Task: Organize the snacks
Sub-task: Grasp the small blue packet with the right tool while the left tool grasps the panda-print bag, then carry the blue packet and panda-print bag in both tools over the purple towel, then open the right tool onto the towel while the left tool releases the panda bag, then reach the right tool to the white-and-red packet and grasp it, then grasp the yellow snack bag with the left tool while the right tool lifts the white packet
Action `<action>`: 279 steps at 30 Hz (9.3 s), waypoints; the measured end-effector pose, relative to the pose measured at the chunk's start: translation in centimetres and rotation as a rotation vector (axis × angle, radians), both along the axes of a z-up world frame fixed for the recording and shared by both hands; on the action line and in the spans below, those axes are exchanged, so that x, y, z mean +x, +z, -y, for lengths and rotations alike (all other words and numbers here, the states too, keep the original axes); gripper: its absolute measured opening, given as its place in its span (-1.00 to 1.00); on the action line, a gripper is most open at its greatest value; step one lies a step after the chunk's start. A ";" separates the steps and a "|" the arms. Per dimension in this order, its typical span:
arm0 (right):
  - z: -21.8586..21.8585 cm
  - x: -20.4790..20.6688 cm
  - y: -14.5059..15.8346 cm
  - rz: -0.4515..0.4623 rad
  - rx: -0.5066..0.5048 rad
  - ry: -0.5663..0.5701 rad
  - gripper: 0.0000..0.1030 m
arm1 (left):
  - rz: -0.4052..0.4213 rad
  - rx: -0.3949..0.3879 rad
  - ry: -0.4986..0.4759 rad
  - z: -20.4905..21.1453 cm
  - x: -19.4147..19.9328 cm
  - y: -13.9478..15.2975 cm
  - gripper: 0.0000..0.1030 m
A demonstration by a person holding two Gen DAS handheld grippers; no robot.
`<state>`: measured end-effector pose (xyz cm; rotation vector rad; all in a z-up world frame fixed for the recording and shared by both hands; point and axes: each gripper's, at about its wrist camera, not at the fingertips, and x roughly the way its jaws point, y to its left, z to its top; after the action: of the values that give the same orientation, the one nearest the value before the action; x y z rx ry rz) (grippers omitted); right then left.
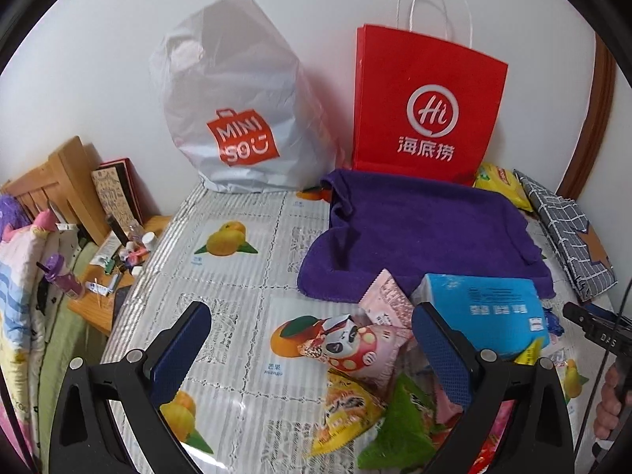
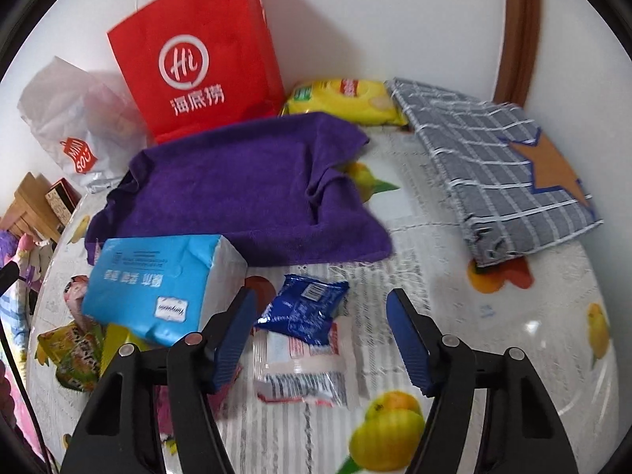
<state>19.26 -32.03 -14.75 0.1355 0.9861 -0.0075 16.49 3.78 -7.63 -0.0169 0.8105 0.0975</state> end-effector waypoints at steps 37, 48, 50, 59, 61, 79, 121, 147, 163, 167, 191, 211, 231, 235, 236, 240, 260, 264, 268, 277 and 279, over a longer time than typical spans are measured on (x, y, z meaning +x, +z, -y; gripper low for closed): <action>0.0 0.0 -1.0 -0.029 0.032 0.026 -0.24 | -0.153 0.002 -0.196 1.5 1.4 -4.4 0.99; 1.3 -0.6 0.2 0.003 0.009 -0.019 -0.23 | -0.277 0.011 -0.232 2.3 4.7 -7.8 0.97; 1.2 -0.6 0.4 0.007 0.010 -0.015 -0.24 | -0.289 0.005 -0.237 2.4 4.9 -8.2 0.78; -0.1 -1.5 1.4 0.030 0.018 0.011 -0.23 | -0.259 -0.074 -0.250 1.4 4.2 -6.5 0.13; -0.4 -1.9 1.8 0.040 0.021 0.019 -0.23 | -0.233 -0.071 -0.239 1.2 3.6 -5.4 0.13; -4.8 -3.8 8.1 0.158 0.012 0.118 -0.23 | -0.094 -0.107 -0.329 5.0 -0.1 2.1 0.14; -5.3 16.3 6.7 0.147 -0.013 0.182 -0.23 | -0.072 -0.095 -0.331 7.8 18.9 1.7 0.14; -5.5 19.4 -0.8 -0.051 -0.041 0.238 -0.23 | -0.266 -0.059 -0.259 6.9 22.5 -3.7 0.16; -7.6 20.2 -3.6 -0.160 -0.107 0.263 -0.09 | -0.324 -0.039 -0.269 7.6 22.9 -5.2 0.17; -8.1 20.0 -3.3 -0.154 -0.147 0.267 0.04 | -0.326 -0.040 -0.270 7.8 22.9 -5.3 0.17; -5.9 18.5 2.6 0.030 -0.020 0.222 0.70 | -0.356 -0.045 -0.298 9.8 23.2 -5.7 0.52; -4.3 11.8 8.9 0.162 -0.005 0.098 0.84 | -0.139 -0.097 -0.326 8.1 19.4 1.7 0.52; -0.4 0.5 6.9 0.115 -0.036 -0.001 0.84 | -0.070 -0.121 -0.323 7.4 12.0 7.2 0.52; -0.9 -0.5 5.9 0.097 -0.036 0.015 0.73 | -0.072 -0.114 -0.295 6.3 10.1 6.8 0.52; -1.0 -0.9 5.6 0.099 -0.042 0.009 0.69 | -0.073 -0.114 -0.288 5.9 9.7 6.7 0.52; -1.1 -1.5 3.9 0.068 -0.040 -0.005 0.58 | -0.094 -0.115 -0.259 4.7 8.2 6.2 0.52; -1.1 -1.2 -4.9 -0.106 -0.117 0.103 0.46 | -0.175 -0.080 -0.233 2.2 6.2 2.4 0.52; -0.4 -1.5 -5.3 -0.074 -0.074 0.083 0.55 | -0.182 -0.078 -0.232 1.9 6.1 2.0 0.52; -0.7 -1.5 -5.3 -0.049 -0.070 0.090 0.40 | -0.186 -0.079 -0.228 1.6 6.2 1.6 0.52; -2.1 -2.3 -4.4 -0.035 -0.005 0.175 -0.44 | -0.206 -0.099 -0.194 0.1 6.1 0.7 0.52; -2.2 -2.6 -4.0 -0.023 -0.010 0.174 -0.47 | -0.209 -0.098 -0.189 -0.2 5.9 0.5 0.52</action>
<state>16.65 -29.80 -18.72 0.0406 1.0182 0.1457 22.38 3.97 -7.12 -0.0228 1.0209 -0.1212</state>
